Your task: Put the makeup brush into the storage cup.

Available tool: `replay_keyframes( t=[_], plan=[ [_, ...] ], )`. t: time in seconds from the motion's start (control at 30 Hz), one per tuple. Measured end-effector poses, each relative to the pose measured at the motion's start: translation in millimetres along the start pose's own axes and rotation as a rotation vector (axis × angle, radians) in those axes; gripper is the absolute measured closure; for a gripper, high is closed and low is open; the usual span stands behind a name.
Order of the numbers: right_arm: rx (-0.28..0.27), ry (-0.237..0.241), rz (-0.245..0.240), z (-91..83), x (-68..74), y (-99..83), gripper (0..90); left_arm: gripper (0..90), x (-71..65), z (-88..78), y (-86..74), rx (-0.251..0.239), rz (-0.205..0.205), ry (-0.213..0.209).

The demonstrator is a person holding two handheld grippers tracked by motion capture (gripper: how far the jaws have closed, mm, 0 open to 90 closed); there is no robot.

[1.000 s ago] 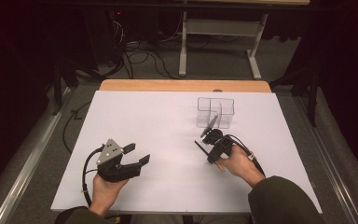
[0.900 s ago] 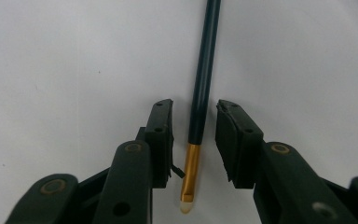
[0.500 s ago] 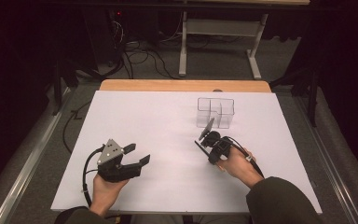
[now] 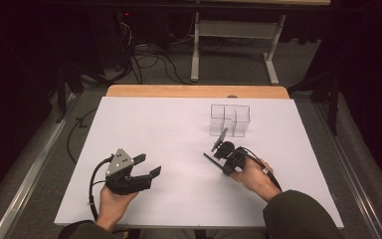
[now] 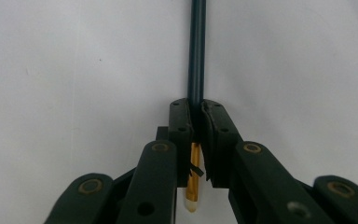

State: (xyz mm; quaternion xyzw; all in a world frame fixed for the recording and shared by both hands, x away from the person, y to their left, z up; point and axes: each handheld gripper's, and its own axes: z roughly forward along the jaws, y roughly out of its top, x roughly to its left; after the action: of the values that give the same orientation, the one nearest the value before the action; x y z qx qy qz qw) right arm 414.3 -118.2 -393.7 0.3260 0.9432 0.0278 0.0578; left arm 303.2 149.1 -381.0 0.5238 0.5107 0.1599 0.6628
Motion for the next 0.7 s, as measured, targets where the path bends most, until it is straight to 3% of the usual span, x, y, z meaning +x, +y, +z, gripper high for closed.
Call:
replay_keyframes(
  t=[0.5,0.7],
  plan=[
    [-0.031,0.009,-0.042,-1.4,-1.5,-3.8,85.0,31.4,-3.0,0.8,-2.0,0.017,0.006,-0.024],
    [-0.072,0.021,-0.055,-6.7,0.2,-6.1,85.0,30.6,-5.1,0.8,-3.5,0.04,0.006,-0.047]
  ],
)
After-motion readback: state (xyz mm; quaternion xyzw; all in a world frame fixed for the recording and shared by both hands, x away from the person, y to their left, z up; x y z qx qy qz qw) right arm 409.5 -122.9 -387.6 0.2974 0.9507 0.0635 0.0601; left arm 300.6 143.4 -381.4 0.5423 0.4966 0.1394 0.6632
